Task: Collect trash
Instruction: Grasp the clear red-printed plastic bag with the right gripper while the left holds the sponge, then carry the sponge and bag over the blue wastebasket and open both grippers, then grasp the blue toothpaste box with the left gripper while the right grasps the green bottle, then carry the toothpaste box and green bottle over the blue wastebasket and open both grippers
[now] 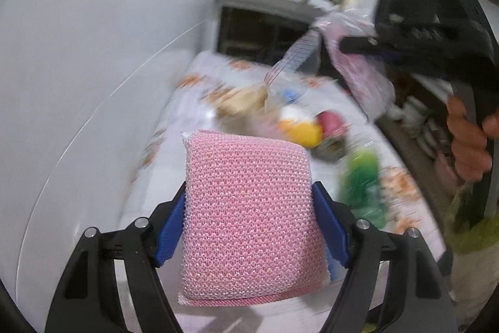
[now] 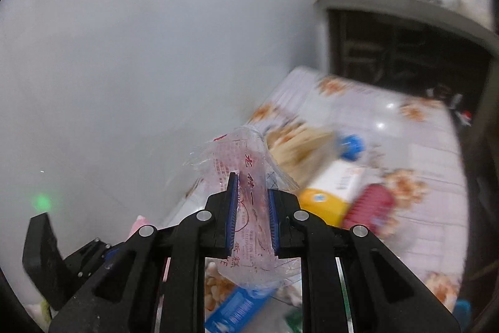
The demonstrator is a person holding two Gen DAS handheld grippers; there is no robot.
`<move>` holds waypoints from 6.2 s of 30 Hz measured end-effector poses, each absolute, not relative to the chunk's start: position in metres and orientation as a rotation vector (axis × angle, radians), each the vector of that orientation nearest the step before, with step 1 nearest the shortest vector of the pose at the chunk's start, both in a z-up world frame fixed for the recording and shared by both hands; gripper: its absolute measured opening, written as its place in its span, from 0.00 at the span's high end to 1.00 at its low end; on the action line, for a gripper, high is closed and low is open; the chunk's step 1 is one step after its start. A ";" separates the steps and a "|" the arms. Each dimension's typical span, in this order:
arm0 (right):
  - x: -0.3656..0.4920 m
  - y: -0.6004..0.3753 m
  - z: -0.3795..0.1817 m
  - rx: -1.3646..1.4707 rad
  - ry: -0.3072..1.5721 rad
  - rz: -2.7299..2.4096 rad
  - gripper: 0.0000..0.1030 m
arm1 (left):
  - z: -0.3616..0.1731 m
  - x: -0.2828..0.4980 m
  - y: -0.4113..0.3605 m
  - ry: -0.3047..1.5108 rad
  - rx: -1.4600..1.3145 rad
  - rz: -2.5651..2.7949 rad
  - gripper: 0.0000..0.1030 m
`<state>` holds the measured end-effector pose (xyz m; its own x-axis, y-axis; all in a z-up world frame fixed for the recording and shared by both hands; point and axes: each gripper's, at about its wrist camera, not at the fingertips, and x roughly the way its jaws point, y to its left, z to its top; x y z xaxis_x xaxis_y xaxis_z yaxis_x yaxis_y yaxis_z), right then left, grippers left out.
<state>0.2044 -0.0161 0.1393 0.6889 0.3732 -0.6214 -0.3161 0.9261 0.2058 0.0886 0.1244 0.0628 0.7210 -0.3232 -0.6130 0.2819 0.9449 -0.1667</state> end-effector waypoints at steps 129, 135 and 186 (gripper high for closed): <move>0.078 -0.148 0.003 0.406 1.105 0.061 0.35 | -0.036 0.112 0.031 1.082 0.069 -0.442 0.49; 0.079 -0.152 -0.011 0.454 1.135 0.047 0.42 | -0.037 0.111 0.032 1.075 0.072 -0.434 0.50; -0.153 -0.402 -0.015 1.084 0.663 -0.390 0.45 | 0.022 0.081 -0.282 1.118 0.163 -1.134 0.53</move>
